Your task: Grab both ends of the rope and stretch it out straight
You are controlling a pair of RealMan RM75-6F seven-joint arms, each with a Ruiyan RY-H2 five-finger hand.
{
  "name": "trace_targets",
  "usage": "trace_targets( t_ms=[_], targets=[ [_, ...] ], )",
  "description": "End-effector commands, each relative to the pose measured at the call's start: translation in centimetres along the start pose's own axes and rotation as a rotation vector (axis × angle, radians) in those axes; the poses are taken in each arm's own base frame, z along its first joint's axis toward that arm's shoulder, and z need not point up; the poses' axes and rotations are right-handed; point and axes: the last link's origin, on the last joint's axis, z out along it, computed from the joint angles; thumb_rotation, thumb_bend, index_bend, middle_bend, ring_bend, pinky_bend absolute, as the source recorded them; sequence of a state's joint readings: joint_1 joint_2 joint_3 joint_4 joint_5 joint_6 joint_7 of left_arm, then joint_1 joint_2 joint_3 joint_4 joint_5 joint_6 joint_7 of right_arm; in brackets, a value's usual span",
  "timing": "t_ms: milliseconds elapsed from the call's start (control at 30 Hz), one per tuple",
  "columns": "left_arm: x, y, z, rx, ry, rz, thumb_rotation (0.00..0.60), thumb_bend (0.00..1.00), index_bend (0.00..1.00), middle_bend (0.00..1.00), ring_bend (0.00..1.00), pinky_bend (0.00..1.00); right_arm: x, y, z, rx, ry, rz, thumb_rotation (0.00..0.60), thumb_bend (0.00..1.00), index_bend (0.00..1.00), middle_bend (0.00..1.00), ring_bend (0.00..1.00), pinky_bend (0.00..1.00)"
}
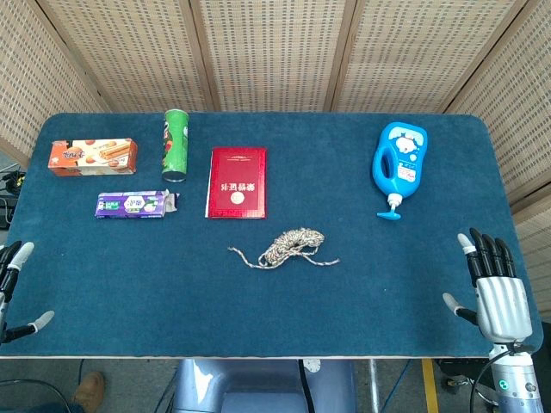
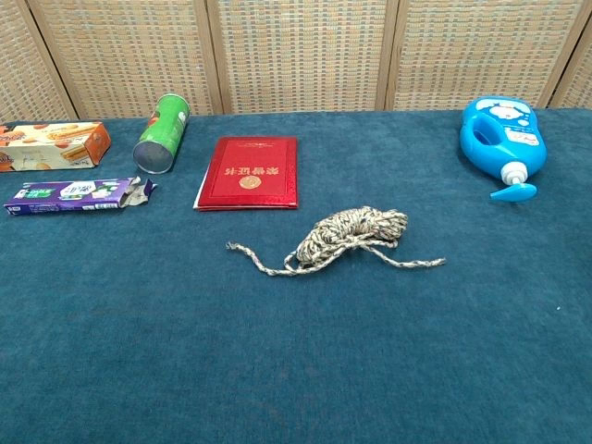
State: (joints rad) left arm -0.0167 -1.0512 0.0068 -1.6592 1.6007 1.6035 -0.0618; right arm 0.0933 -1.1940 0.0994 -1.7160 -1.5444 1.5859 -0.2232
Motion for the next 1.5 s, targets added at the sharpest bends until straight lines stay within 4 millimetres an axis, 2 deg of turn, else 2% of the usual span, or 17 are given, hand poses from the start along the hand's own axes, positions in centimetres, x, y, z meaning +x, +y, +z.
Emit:
trace_targets(
  t_ms=[33, 200, 267, 333, 400, 433, 500, 567, 667, 767, 933, 1133, 1500],
  targets=[
    [0.0, 0.0, 0.0, 0.001, -0.004, -0.002, 0.600, 0.00, 0.00, 0.00, 0.00, 0.00, 0.0, -0.1, -0.1, 0.000, -0.004, 0.004, 0.600, 0.00, 0.00, 0.00, 0.00, 0.00],
    [0.0, 0.0, 0.1, -0.001, -0.005, -0.013, 0.600, 0.00, 0.00, 0.00, 0.00, 0.00, -0.2, -0.2, 0.1, 0.010, -0.017, 0.005, 0.600, 0.00, 0.00, 0.00, 0.00, 0.00],
    [0.0, 0.1, 0.3, -0.004, -0.004, -0.016, 0.600, 0.00, 0.00, 0.00, 0.00, 0.00, -0.3, -0.4, 0.4, 0.021, -0.026, 0.016, 0.600, 0.00, 0.03, 0.00, 0.00, 0.00],
    [-0.2, 0.2, 0.5, -0.007, -0.011, -0.012, 0.600, 0.00, 0.00, 0.00, 0.00, 0.00, -0.6, -0.7, 1.0, 0.048, -0.054, 0.034, 0.600, 0.00, 0.12, 0.00, 0.00, 0.00],
    [-0.4, 0.3, 0.7, -0.010, -0.020, -0.008, 0.600, 0.00, 0.00, 0.00, 0.00, 0.00, -1.0, -1.3, 2.0, 0.087, -0.086, 0.043, 0.600, 0.00, 0.25, 0.00, 0.00, 0.00],
    [-0.6, 0.4, 1.0, -0.009, -0.029, -0.002, 0.600, 0.00, 0.00, 0.00, 0.00, 0.00, -1.3, -1.7, 3.1, 0.122, -0.109, 0.014, 0.600, 0.01, 0.31, 0.00, 0.00, 0.00],
    [-0.8, 0.4, 1.6, 0.004, -0.027, 0.013, 0.600, 0.00, 0.00, 0.00, 0.00, 0.00, -2.0, -2.8, 5.0, 0.177, -0.144, -0.027, 0.600, 0.05, 0.37, 0.00, 0.00, 0.00],
    [-1.2, 0.5, 2.2, 0.022, -0.032, 0.022, 0.600, 0.00, 0.00, 0.00, 0.00, 0.00, -3.5, -4.7, 7.8, 0.211, -0.211, 0.011, 0.600, 0.11, 0.38, 0.00, 0.00, 0.00],
    [-1.5, 0.7, 2.5, 0.030, -0.039, 0.029, 0.600, 0.00, 0.00, 0.00, 0.00, 0.00, -4.9, -6.0, 9.2, 0.221, -0.274, 0.037, 0.600, 0.19, 0.39, 0.00, 0.00, 0.00],
    [-2.1, 0.7, 2.9, 0.034, -0.063, 0.042, 0.600, 0.00, 0.00, 0.00, 0.00, 0.00, -6.7, -7.6, 10.6, 0.232, -0.359, 0.065, 0.600, 0.21, 0.39, 0.00, 0.00, 0.00],
    [-2.3, 0.7, 3.1, 0.038, -0.068, 0.045, 0.600, 0.00, 0.00, 0.00, 0.00, 0.00, -8.0, -8.6, 11.5, 0.236, -0.386, 0.053, 0.600, 0.27, 0.42, 0.00, 0.00, 0.00],
    [-2.3, 0.7, 3.3, 0.047, -0.060, 0.049, 0.600, 0.00, 0.00, 0.00, 0.00, 0.00, -10.8, -11.3, 12.7, 0.241, -0.451, 0.052, 0.600, 0.31, 0.45, 0.00, 0.00, 0.00],
    [-2.4, 0.8, 3.6, 0.048, -0.067, 0.049, 0.600, 0.00, 0.00, 0.00, 0.00, 0.00, -13.8, -13.8, 12.7, 0.230, -0.507, 0.056, 0.600, 0.36, 0.47, 0.00, 0.00, 0.00]
  ],
)
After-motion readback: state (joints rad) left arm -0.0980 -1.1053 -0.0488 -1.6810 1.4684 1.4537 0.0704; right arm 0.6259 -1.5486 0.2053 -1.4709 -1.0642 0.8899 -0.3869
